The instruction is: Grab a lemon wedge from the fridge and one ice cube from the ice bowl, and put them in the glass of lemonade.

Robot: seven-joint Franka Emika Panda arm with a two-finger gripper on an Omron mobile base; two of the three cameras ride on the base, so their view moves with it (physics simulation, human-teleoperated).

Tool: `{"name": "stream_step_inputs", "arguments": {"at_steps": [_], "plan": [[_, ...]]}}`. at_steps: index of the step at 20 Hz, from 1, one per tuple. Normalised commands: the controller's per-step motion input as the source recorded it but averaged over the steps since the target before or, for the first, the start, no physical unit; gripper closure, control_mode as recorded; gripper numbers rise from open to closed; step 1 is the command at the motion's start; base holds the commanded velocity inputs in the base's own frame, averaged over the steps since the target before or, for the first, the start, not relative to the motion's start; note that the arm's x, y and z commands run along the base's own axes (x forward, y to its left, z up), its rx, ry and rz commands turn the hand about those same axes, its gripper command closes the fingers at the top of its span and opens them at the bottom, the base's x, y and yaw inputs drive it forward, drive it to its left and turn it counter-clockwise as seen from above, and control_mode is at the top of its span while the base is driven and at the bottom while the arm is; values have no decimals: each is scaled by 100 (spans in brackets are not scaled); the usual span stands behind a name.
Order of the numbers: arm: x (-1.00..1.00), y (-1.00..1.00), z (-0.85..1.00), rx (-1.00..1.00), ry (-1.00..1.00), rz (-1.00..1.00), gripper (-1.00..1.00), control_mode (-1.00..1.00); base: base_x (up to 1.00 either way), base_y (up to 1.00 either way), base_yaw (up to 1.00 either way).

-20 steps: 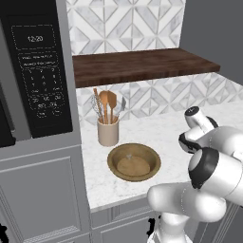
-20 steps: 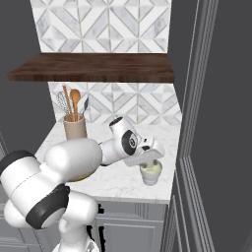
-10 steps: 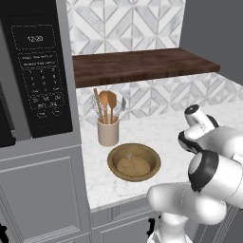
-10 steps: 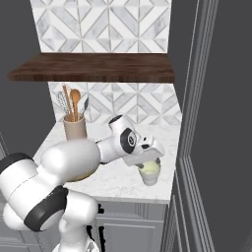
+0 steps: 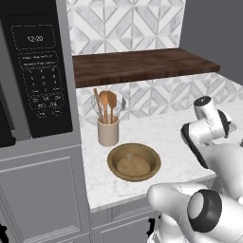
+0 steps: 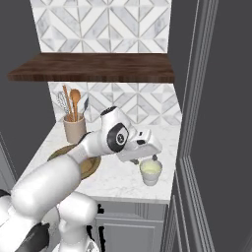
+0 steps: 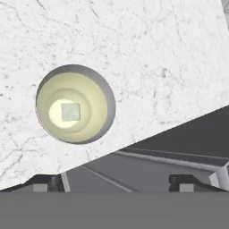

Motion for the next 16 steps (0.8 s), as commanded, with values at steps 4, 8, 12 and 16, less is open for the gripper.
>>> {"name": "stream_step_inputs", "arguments": {"at_steps": [4, 8, 12, 16], "plan": [[-27, 77, 62, 22, -39, -11, -100, -100, 0, 0, 0], [-34, 95, 55, 24, -44, -10, -100, -100, 0, 0, 0], [-64, 73, 26, 20, -24, -4, -100, -100, 0, 0, 0], [-81, 45, 20, 16, -5, 0, -100, -100, 0, 0, 0]]}}
